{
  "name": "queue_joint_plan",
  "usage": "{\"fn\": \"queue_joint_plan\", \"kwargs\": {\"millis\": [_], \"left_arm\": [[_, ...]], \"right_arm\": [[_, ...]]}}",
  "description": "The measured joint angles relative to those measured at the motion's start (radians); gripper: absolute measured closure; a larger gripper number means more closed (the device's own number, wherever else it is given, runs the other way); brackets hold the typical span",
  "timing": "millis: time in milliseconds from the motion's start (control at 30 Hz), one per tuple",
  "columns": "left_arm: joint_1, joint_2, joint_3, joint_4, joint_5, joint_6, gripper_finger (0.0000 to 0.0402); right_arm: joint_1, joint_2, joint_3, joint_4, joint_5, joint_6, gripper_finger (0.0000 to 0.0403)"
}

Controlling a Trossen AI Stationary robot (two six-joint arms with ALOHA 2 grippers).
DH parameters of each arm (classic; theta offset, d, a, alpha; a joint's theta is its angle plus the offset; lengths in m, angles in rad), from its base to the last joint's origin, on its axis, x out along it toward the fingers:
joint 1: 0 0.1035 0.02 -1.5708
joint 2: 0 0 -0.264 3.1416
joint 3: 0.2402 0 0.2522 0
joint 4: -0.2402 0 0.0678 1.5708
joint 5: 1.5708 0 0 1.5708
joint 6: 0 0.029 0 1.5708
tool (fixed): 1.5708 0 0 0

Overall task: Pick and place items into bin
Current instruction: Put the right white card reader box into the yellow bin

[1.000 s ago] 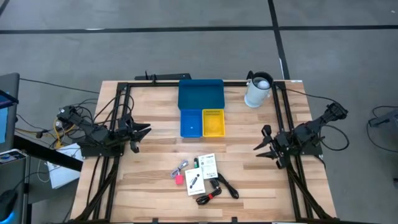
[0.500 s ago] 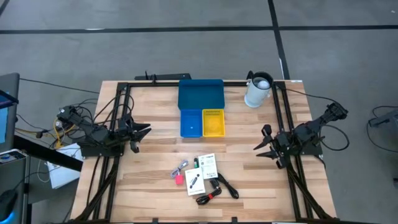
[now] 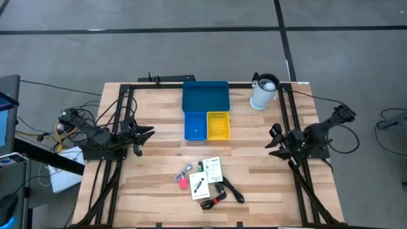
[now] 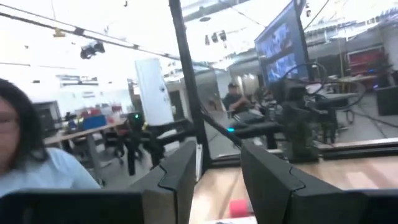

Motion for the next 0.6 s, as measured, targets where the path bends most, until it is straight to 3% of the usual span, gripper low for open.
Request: {"fn": "queue_joint_plan", "kwargs": {"millis": [67,367,600], "left_arm": [[0.0,0.0,0.0,0.0,0.0,0.0,0.0307],[0.0,0.0,0.0,0.0,0.0,0.0,0.0307],[0.0,0.0,0.0,0.0,0.0,0.0,0.0307]], "right_arm": [[-0.009,0.0,0.0,0.001,0.035,-0.01,0.0282],[-0.079,0.001,0.008,-0.132,0.376,-0.14,0.0278],[-0.146,0.045,0.109,-0.399,0.384,0.341,0.0238]]}}
